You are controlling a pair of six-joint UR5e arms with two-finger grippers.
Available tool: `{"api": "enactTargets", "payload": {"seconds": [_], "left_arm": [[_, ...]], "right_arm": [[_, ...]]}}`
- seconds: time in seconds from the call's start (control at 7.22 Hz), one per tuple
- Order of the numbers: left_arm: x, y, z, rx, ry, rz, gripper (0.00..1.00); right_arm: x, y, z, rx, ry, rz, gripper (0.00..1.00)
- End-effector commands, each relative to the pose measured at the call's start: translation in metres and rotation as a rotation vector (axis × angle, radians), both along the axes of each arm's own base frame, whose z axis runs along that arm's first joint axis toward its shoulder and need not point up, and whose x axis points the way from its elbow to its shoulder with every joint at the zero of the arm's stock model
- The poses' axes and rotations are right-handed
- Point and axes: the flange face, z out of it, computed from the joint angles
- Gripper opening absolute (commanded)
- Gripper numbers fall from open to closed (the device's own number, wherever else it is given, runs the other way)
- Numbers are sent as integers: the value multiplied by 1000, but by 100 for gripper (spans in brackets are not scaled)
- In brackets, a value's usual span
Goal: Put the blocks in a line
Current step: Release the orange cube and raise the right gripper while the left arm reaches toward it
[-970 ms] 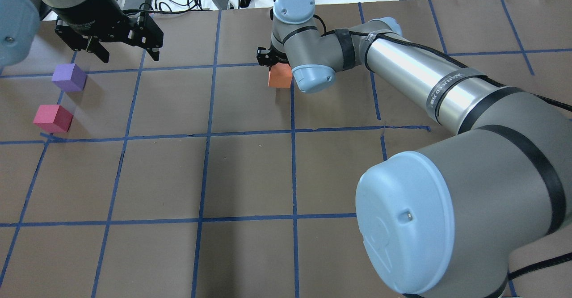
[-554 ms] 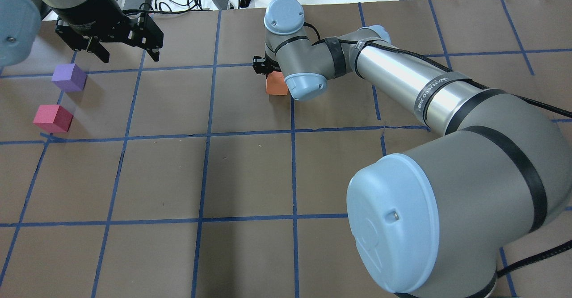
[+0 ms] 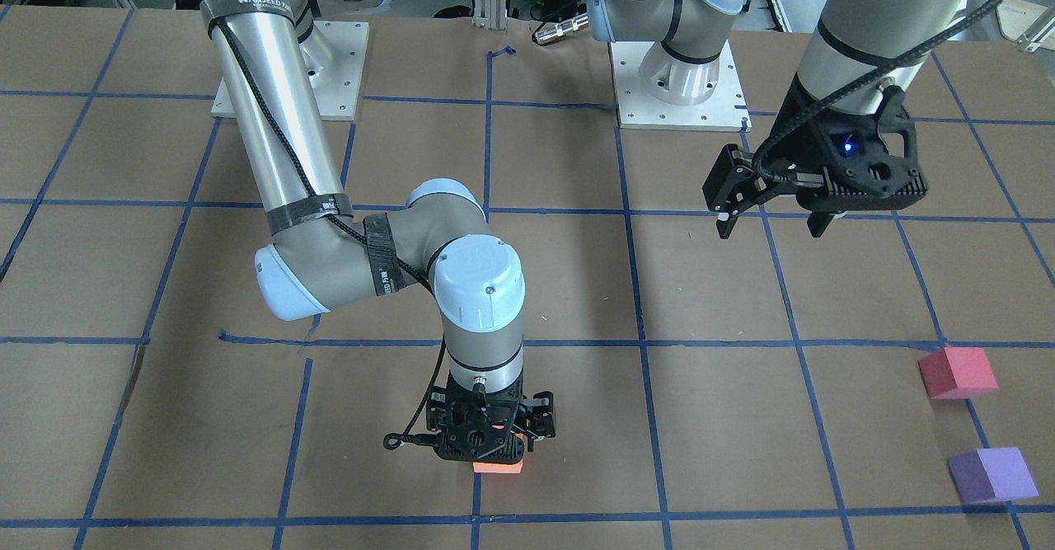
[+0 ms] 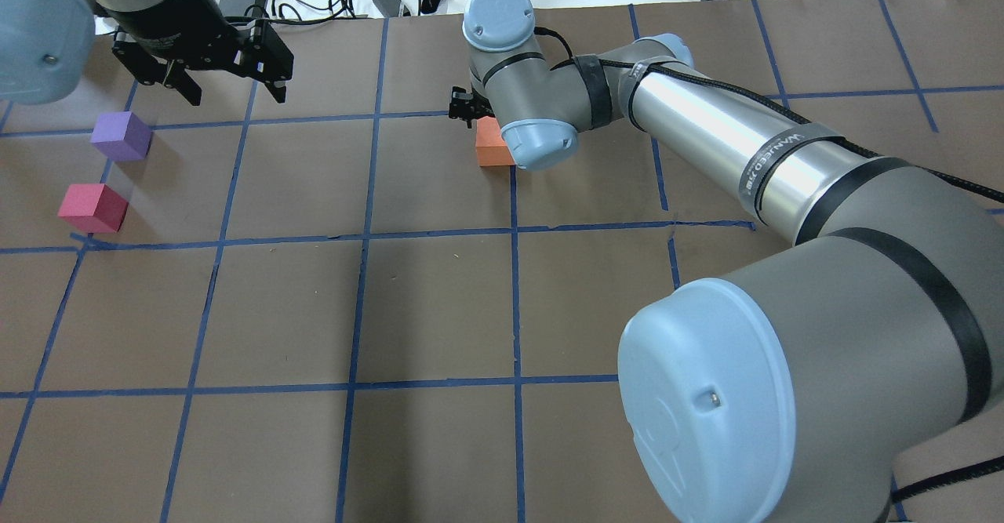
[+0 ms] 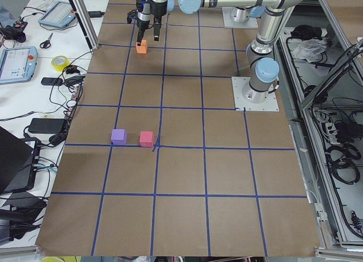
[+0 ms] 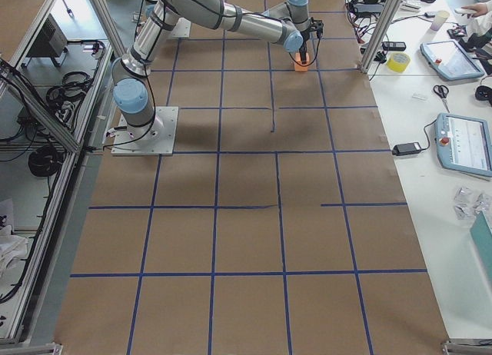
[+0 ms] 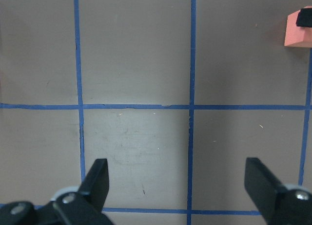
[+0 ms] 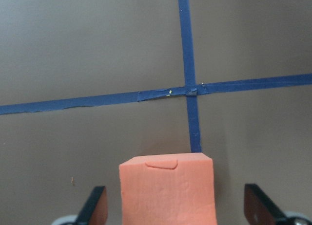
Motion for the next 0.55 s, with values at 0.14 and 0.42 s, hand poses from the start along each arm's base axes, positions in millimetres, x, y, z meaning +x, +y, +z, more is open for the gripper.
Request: {"api": "enactTargets", "payload": {"seconds": [0.14, 0.42], "left_arm": [[0, -48, -48, -31, 39, 5, 100], [0, -87, -103, -12, 49, 13, 100]], "right_arm": [[-29, 17, 60, 95, 36, -32, 100], [-109, 34, 130, 226, 101, 33, 100]]}}
